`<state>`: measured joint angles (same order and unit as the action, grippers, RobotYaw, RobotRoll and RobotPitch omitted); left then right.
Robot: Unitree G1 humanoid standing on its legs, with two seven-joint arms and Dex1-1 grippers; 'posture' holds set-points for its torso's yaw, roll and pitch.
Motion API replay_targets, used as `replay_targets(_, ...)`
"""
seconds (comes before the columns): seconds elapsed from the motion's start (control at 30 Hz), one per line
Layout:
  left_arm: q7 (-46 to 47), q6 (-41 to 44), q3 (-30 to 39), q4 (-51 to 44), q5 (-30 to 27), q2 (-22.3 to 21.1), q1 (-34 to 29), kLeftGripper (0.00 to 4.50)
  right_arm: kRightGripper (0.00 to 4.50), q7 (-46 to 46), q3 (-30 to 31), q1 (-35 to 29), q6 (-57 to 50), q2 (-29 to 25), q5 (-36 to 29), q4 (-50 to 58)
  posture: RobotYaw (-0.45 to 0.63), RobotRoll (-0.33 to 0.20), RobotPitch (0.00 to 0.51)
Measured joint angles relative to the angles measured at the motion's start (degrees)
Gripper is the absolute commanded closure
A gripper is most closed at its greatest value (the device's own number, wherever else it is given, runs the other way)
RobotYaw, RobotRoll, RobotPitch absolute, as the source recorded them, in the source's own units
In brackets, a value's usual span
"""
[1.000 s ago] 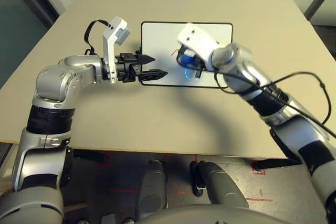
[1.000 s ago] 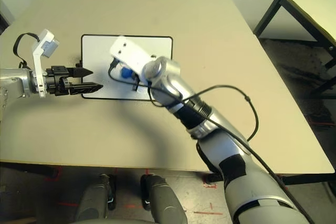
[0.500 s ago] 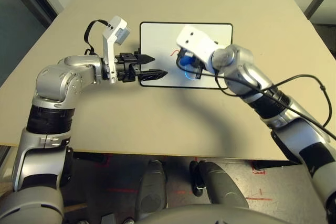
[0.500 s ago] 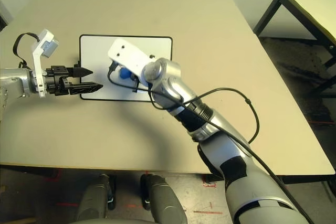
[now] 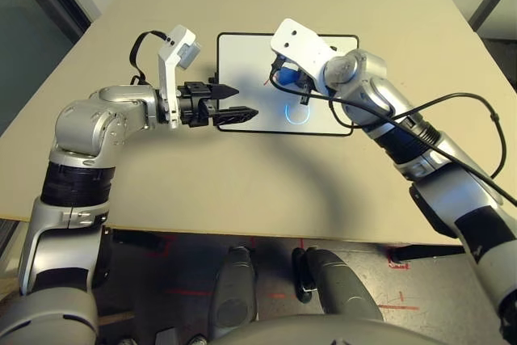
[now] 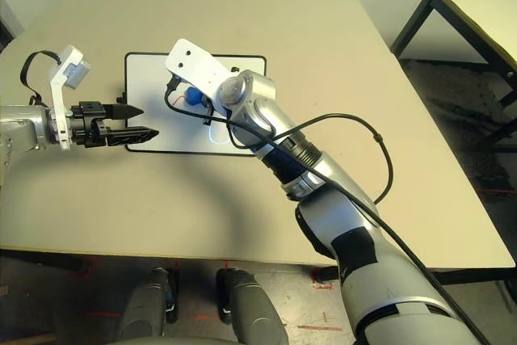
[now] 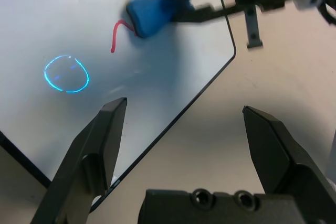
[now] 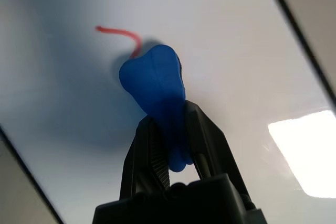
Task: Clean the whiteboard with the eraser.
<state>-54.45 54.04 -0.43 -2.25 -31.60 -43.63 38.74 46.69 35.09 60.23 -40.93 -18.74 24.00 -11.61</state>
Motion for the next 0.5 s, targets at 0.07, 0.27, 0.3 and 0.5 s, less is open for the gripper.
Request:
replay_targets(0.07,0.07,0.02,0.00,-0.03,0.00,-0.01,0.00,0.00,3.88,1.04,0.64,-2.11,-0.56,-0.20,0.65,2.67,0.02,0.000,0.155)
replay_targets(0.27,0.06,-0.11,0.00,0.37,0.16,-0.30,0.16,0.00,3.88,3.02,2.35,-5.04,-0.94,-0.76,1.71,5.89,0.02,0.000,0.153)
replay_targets(0.3,0.00,-0.20,0.00,0.51,0.17,-0.34,0.28,0.00,3.88,3.07,2.35,-4.99,-0.90,-0.79,1.80,5.68,0.02,0.000,0.152)
replay_targets(0.5,-0.42,-1.63,0.01,2.82,0.95,-0.83,1.21,0.00,3.88,1.03,-0.03,2.88,1.60,1.35,1.56,-5.05,0.02,0.000,0.150)
